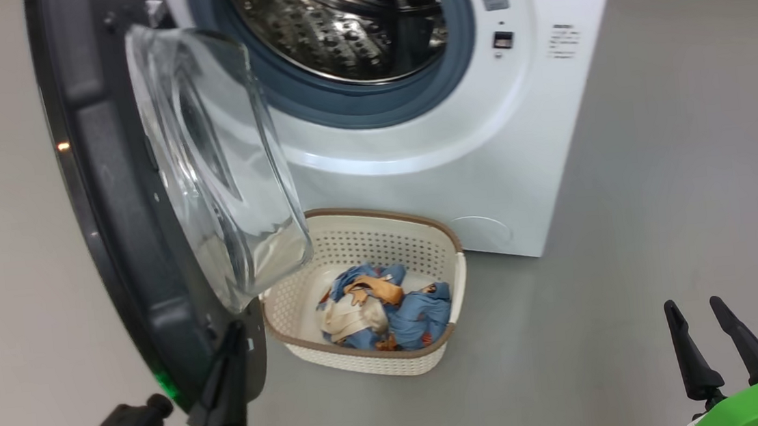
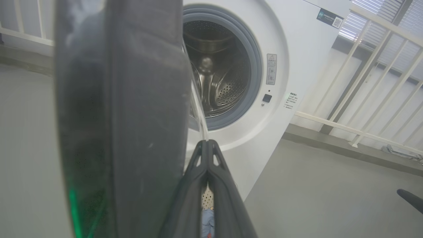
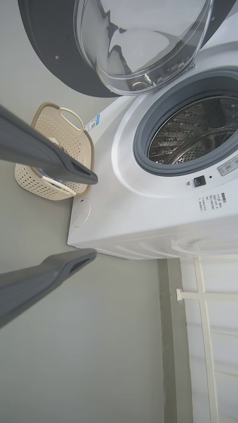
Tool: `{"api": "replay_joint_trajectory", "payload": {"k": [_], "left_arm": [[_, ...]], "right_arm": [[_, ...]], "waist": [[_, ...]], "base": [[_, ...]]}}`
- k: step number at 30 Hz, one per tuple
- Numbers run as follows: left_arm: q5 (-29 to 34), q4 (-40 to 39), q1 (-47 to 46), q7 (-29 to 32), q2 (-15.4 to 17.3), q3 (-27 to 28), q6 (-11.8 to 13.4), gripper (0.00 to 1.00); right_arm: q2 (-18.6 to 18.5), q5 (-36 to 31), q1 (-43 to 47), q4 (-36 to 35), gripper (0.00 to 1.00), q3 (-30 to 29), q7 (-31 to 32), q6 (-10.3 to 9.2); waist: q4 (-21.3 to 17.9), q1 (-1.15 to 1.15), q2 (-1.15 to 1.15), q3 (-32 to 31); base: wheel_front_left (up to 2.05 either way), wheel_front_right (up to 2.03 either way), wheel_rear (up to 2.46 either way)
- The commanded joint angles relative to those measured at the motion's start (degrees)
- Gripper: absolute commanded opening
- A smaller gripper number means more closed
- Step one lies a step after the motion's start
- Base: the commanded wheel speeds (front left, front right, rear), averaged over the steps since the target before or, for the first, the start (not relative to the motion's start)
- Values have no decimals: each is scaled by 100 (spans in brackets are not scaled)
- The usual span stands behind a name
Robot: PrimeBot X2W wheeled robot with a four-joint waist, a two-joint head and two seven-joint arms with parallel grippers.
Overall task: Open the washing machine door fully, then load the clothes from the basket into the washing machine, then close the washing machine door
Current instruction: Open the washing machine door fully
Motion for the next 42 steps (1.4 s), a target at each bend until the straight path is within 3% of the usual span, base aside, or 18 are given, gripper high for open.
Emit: {"api": "replay_joint_trajectory", "payload": {"k": [1, 9, 19, 42], "left_arm": [[50, -165, -86, -37, 157, 340, 87, 0], [210, -327, -41, -37, 157, 832, 195, 0], [445, -130, -241, -37, 227, 1421, 134, 0], [851, 1233, -1727, -37, 791, 3177, -43, 0]], "right_arm": [[-98, -69, -39, -150, 100, 146, -69, 9], [-74, -87, -39, -152, 100, 151, -69, 9], [-42, -106, -20, -162, 100, 149, -69, 9], [-261, -142, -357, -249, 100, 273, -69, 9]], "waist": [[157, 0, 0, -3], [396, 0, 0, 11], [540, 0, 0, 28], [424, 0, 0, 761]], "base": [[0, 0, 0], [0, 0, 0], [0, 0, 0], [0, 0, 0]]}}
